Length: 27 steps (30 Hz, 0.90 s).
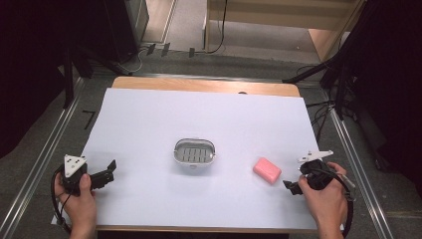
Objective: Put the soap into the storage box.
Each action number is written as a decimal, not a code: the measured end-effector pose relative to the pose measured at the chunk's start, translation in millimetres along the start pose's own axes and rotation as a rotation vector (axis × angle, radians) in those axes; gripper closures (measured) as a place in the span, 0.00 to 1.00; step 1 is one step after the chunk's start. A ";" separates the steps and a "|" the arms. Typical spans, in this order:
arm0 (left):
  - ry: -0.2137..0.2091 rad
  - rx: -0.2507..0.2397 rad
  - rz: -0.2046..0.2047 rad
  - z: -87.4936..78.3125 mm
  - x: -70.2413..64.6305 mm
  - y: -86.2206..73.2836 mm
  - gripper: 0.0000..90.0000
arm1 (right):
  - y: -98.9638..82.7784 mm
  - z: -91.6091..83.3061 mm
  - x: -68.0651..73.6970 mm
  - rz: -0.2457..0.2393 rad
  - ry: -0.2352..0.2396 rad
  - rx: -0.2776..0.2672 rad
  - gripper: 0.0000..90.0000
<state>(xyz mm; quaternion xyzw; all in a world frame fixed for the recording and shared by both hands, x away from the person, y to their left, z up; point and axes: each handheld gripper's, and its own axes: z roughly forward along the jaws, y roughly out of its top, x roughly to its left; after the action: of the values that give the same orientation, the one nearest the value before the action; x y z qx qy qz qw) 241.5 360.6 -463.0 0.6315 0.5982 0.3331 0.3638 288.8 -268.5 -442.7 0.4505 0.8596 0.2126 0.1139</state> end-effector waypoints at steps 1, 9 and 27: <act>0.000 -0.001 0.002 0.0 -0.2 -0.1 0.00 | 4.4 2.1 0.4 -0.012 0.002 0.025 0.07; -0.002 -0.001 0.008 0.0 -0.5 -0.1 0.00 | 18.3 10.1 6.7 -0.064 0.024 0.088 0.03; -0.007 0.006 0.015 0.8 -1.0 0.3 0.00 | 41.9 19.9 19.8 -0.113 0.054 0.131 0.03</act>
<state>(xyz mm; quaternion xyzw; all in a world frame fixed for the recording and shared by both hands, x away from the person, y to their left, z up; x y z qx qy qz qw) 242.2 359.6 -463.2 0.6383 0.5931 0.3319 0.3614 315.7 -225.9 -440.8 0.4018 0.8985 0.1610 0.0727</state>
